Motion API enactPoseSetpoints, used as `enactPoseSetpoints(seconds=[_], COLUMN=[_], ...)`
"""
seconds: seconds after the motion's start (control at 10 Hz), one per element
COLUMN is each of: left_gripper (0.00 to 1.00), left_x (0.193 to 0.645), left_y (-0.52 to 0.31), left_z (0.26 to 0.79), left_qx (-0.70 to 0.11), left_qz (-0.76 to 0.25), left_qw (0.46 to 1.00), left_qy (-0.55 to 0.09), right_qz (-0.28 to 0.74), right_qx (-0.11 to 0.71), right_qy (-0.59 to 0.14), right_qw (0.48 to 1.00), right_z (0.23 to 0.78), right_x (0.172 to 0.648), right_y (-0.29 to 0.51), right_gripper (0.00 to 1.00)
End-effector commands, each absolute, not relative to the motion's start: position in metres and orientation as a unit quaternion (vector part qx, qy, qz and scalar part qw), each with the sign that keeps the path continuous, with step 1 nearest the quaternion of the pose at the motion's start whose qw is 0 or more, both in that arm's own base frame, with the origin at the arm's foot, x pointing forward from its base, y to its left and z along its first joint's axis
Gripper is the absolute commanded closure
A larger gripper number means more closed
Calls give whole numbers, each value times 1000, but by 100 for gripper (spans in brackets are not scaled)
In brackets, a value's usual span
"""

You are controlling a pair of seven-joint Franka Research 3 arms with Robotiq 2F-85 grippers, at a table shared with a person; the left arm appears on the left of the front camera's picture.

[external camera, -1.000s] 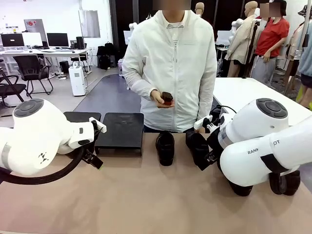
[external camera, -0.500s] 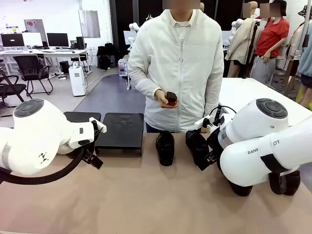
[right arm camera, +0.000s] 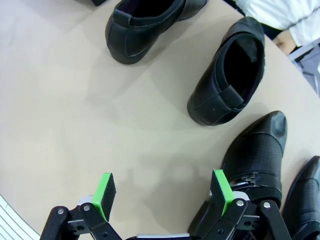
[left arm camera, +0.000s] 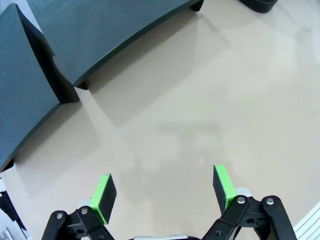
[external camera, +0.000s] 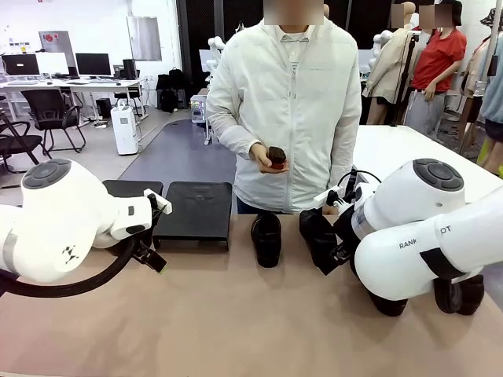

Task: Organize the shoes by placing them on the stand.
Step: Pick up one Shoe and place it in the middle of the table.

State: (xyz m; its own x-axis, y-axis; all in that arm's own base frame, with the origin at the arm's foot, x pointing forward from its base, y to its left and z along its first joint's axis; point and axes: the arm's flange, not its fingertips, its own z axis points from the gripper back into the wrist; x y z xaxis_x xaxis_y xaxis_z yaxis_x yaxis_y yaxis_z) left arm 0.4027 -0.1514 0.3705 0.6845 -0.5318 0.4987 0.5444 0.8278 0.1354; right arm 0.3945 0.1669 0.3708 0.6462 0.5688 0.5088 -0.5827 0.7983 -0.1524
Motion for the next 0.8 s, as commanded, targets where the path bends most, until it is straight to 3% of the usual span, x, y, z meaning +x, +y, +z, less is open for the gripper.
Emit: enactPoseSetpoints(seconds=[0.0,0.1,0.2,0.4,0.5,0.7], left_gripper=[0,0,0,0,0,0], left_x=[403,400,382,339,322,289], left_y=[-151,-152,-147,-109,-77,-12], left_z=[370,413,453,526,557,578], left_qx=[-12,-71,-110,-199,-214,-237], left_qz=[-293,-289,-220,-231,-220,-207], left_qw=[918,921,948,937,936,931], left_qy=[-268,-253,-203,-169,-172,-186], right_qz=[317,332,317,275,228,145], right_qx=[13,15,35,117,185,268], right_qy=[-276,-252,-239,-190,-192,-272], right_qw=[907,909,917,935,936,913], right_z=[371,400,433,499,529,568], right_x=[394,384,365,320,294,251], right_y=[167,152,124,44,3,-100], right_gripper=[0,0,0,0,0,0])
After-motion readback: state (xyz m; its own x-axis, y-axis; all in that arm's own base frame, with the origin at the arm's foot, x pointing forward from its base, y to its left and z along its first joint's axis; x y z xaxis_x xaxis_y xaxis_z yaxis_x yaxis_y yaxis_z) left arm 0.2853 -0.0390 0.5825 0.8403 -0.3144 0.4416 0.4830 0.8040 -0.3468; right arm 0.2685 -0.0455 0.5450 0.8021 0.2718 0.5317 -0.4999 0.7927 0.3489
